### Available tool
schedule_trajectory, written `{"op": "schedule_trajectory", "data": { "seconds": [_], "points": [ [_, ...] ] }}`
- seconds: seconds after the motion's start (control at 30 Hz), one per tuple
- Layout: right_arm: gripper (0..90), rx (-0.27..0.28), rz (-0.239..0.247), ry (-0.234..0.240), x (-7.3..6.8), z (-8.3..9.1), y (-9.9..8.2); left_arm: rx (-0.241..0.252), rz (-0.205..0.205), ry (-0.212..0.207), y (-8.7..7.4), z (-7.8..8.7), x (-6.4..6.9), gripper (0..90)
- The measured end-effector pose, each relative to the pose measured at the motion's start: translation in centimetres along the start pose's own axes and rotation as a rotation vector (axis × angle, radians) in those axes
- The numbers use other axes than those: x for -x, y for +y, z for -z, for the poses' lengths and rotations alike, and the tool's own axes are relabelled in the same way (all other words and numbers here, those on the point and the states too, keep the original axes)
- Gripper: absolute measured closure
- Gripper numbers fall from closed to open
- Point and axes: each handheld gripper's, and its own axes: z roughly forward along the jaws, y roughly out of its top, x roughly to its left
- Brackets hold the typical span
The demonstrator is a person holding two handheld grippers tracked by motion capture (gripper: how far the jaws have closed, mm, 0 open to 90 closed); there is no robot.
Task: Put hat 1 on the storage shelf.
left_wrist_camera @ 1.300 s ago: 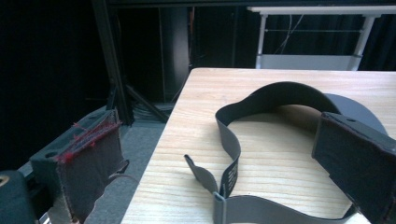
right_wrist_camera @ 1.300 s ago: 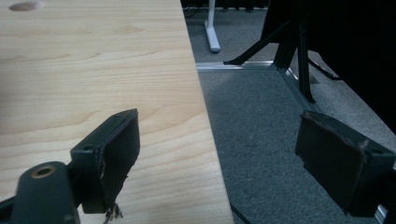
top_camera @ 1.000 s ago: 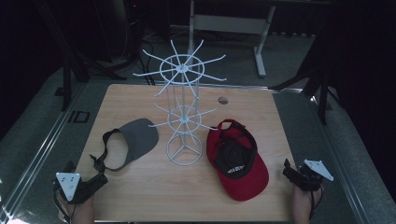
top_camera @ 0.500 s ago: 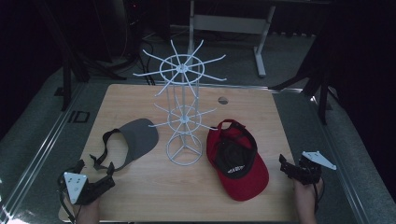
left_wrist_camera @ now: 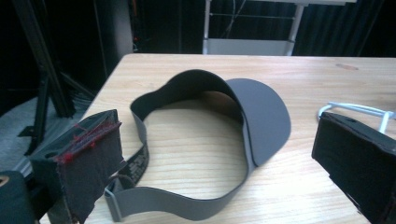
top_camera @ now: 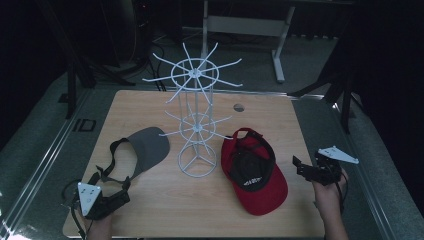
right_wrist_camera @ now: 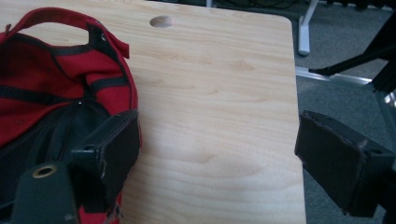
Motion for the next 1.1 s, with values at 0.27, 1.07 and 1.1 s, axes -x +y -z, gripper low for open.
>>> {"op": "schedule_trajectory", "data": {
  "seconds": [0.27, 1.07, 1.1],
  "points": [
    [14.1, -0.008, 0.035, 0.044, -0.6, -1.3, 2.3, -0.006, 0.015, -0.015, 0.1, 0.0, 0.0, 2.0],
    [14.1, -0.125, 0.115, 0.265, -3.2, -7.9, 4.8, -0.079, 0.023, -0.006, 0.2, -0.2, 0.1, 2.0],
    [15.3, -0.151, 0.141, 0.282, -3.6, -8.8, 4.7, -0.08, 0.023, -0.007, 0.2, -0.2, 0.1, 2.0]
  ]
}}
